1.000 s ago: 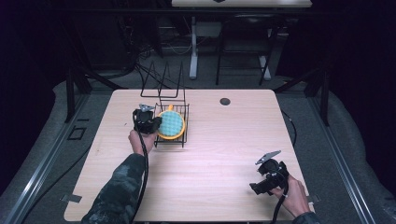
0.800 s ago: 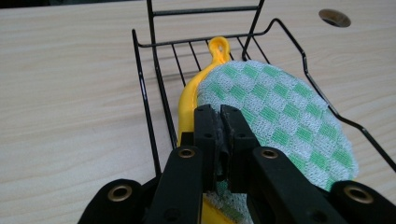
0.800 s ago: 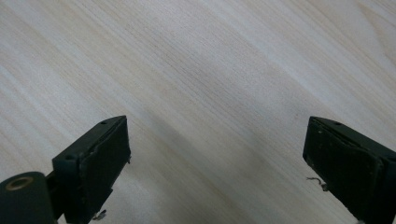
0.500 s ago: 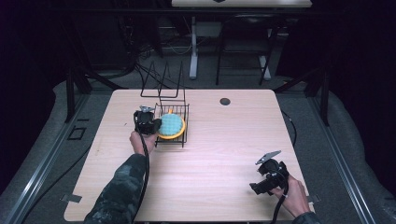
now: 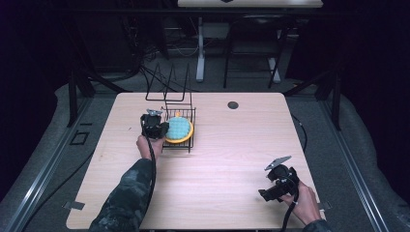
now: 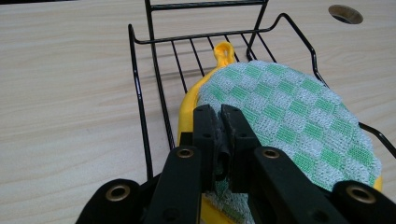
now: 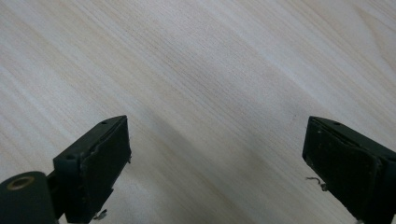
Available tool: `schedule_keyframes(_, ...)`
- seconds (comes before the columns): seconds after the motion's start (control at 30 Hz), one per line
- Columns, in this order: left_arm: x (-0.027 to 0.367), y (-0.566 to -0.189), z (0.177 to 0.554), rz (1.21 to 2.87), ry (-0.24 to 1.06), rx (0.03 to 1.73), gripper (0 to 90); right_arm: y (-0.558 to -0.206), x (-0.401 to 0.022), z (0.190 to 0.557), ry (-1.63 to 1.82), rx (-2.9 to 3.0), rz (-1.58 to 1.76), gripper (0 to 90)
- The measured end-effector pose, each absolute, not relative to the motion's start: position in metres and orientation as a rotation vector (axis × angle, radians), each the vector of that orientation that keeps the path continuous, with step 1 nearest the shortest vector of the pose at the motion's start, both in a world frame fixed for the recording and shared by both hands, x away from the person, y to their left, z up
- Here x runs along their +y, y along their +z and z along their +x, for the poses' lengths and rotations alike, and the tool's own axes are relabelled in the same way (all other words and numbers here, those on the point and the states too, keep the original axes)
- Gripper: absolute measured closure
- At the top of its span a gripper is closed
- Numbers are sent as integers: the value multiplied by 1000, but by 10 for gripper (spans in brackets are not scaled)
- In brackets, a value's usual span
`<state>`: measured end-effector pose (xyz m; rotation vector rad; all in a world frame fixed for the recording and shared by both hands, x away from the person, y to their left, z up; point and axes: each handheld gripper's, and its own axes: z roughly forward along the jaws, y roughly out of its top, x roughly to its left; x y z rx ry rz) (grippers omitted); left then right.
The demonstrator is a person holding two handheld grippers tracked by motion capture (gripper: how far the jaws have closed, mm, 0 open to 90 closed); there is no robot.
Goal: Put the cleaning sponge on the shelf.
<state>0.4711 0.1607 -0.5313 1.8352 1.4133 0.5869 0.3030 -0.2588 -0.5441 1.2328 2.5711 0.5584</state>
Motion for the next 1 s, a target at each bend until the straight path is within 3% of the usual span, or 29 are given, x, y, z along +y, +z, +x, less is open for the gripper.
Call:
schedule_keyframes(0.23, 163, -531, 471, 1826, 578, 1419, 796, -544, -259, 303, 554, 2573, 1226, 72)
schedule_keyframes(0.57, 170, -524, 466, 1826, 547, 1433, 375, -544, -259, 303, 553, 2575, 1221, 72)
schedule_keyframes(0.83, 173, -511, 450, 1833, 568, 1382, 200, -545, -261, 303, 558, 2575, 1234, 72)
schedule_keyframes(1.0, 175, -504, 434, 1853, 581, 1353, 155, -544, -260, 301, 557, 2572, 1228, 74)
